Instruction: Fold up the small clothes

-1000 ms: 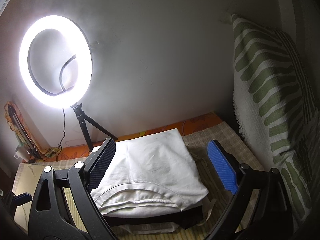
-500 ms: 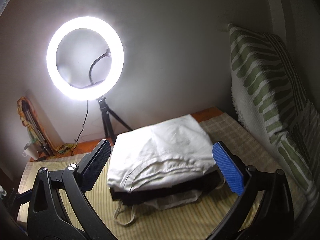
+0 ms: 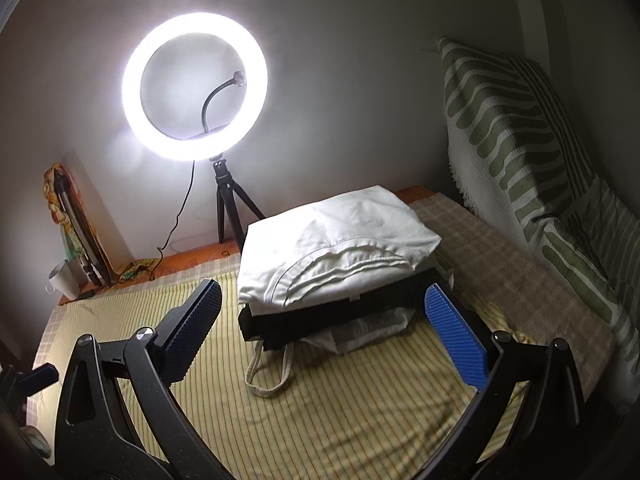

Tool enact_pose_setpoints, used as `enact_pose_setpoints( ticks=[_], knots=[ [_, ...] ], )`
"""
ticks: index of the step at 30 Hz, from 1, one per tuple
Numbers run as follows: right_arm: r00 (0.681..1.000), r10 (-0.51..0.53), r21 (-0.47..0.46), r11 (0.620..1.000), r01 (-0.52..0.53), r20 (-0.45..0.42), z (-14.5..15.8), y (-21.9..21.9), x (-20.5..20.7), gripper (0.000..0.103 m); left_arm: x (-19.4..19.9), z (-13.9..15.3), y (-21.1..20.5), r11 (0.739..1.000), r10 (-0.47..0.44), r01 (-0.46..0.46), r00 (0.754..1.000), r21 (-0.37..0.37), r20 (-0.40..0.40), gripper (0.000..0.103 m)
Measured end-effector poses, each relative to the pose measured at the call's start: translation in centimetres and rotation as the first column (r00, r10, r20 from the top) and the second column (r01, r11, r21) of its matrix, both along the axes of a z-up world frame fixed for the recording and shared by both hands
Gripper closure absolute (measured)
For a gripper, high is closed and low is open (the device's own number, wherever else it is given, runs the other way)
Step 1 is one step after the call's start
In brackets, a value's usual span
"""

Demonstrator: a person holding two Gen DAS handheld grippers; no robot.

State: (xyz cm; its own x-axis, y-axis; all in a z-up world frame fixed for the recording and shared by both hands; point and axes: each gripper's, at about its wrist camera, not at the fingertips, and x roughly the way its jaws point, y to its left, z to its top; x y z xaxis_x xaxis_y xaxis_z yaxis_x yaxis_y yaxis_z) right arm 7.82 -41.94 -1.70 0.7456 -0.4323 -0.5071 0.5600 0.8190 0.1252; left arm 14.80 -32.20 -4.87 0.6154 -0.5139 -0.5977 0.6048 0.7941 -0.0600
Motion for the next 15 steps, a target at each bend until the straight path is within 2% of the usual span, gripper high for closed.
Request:
enact_pose_setpoints(
  ticks=[15],
  knots=[
    [1.000,0.016,-0.025,1.000,-0.016,-0.024,-2.5,2.2,0.6,0.000,-0.6,-1.2,1.8,1.000,0.013,-0.013,1.000,0.015,0.003,0.000]
  ],
)
